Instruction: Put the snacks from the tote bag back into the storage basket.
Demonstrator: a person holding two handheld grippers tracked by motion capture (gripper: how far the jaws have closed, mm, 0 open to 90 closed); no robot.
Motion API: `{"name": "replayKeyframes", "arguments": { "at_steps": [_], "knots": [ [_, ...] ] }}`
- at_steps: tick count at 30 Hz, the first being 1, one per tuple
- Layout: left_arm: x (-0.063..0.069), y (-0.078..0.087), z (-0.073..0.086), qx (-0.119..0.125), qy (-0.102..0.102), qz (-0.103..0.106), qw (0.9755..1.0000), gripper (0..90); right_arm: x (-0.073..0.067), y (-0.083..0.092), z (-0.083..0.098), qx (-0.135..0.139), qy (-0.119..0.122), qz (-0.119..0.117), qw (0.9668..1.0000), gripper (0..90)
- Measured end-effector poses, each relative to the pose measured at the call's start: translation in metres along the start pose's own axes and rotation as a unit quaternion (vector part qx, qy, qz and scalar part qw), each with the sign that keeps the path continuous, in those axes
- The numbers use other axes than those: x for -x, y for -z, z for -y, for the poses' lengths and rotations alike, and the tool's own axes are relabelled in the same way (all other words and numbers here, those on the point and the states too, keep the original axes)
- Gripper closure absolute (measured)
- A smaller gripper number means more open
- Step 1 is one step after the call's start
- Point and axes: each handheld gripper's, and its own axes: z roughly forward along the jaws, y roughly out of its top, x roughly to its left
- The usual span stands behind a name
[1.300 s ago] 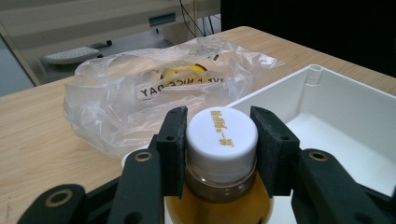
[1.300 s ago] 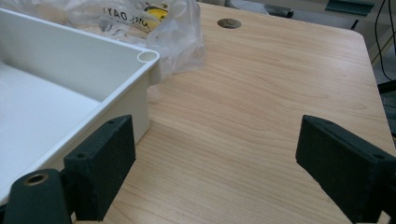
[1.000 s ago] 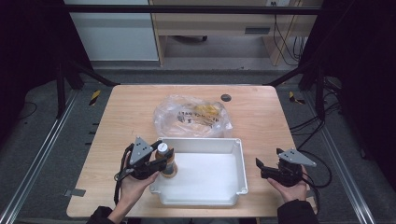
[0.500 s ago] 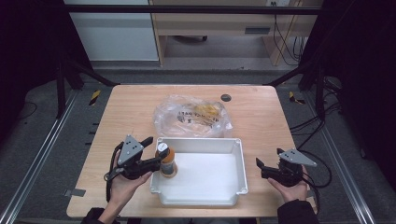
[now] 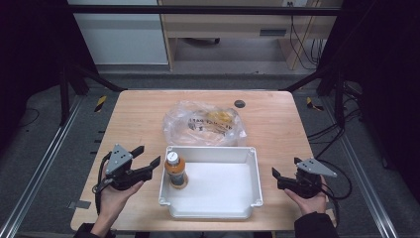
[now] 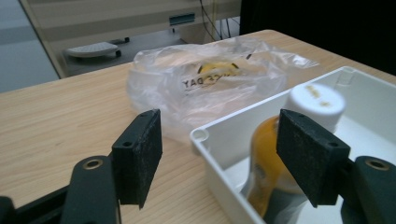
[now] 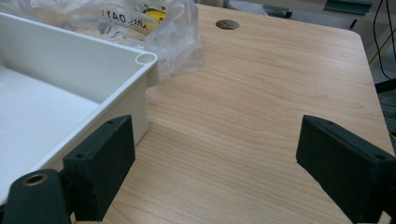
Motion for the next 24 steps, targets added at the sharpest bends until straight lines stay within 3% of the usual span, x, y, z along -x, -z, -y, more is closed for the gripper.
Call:
{"name": "replayKeyframes", "arguments": {
  "at_steps": [10, 24],
  "knots": [
    [-0.023, 0.001, 0.026, -0.017, 0.022, -0.024, 0.9993, 28.8, 0.0, 0.0, 0.0, -0.001, 0.001, 0.0, 1.0, 11.8],
    [-0.044, -0.013, 0.051, -0.061, 0.018, -0.038, 0.9972, 26.2, 0.005, 0.0, 0.003, -0.005, -0.006, 0.004, 1.0, 11.8]
  ]
}}
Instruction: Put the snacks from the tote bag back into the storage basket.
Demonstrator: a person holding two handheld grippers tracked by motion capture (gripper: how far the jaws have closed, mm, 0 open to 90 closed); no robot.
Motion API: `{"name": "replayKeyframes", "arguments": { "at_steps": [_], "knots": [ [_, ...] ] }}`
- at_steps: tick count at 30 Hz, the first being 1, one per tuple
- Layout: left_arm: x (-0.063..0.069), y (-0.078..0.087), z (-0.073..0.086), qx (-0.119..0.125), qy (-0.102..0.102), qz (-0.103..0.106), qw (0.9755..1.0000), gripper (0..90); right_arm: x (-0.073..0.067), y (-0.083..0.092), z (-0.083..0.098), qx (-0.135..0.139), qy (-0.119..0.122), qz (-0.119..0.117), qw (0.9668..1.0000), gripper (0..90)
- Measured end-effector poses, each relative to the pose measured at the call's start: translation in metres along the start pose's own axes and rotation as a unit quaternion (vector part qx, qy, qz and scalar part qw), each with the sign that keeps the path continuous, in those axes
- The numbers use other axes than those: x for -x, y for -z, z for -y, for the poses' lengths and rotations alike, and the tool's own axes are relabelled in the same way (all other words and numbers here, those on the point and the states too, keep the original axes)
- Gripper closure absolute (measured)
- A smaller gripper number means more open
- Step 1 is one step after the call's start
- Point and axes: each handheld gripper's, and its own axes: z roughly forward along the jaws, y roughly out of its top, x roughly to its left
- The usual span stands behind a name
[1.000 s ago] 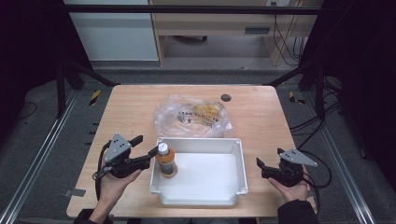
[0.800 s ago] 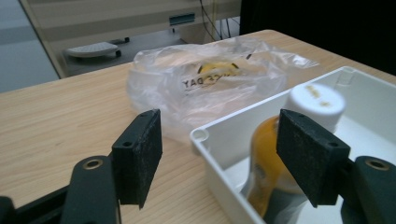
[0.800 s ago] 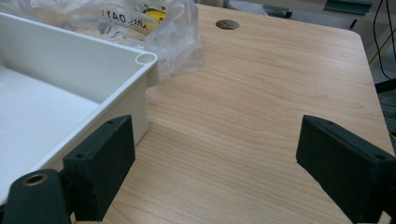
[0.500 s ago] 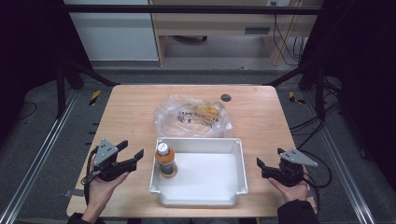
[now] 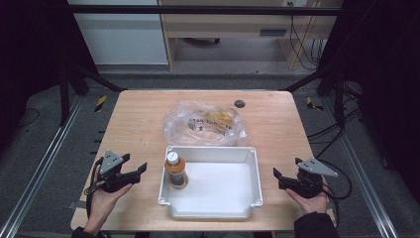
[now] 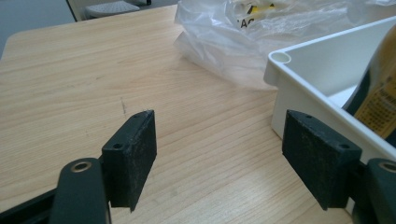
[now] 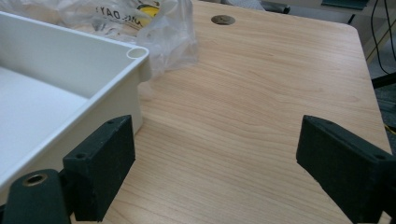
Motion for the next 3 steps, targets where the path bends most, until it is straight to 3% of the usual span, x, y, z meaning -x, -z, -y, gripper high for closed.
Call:
{"name": "replayKeyframes", "arguments": {
  "at_steps": [3],
  "knots": [
    [-0.0017, -0.0028, 0.0023, -0.007, -0.001, -0.003, 1.0, 26.0, 0.0025, 0.001, 0.0007, 0.001, -0.009, -0.001, 1.0, 11.9]
  ]
}}
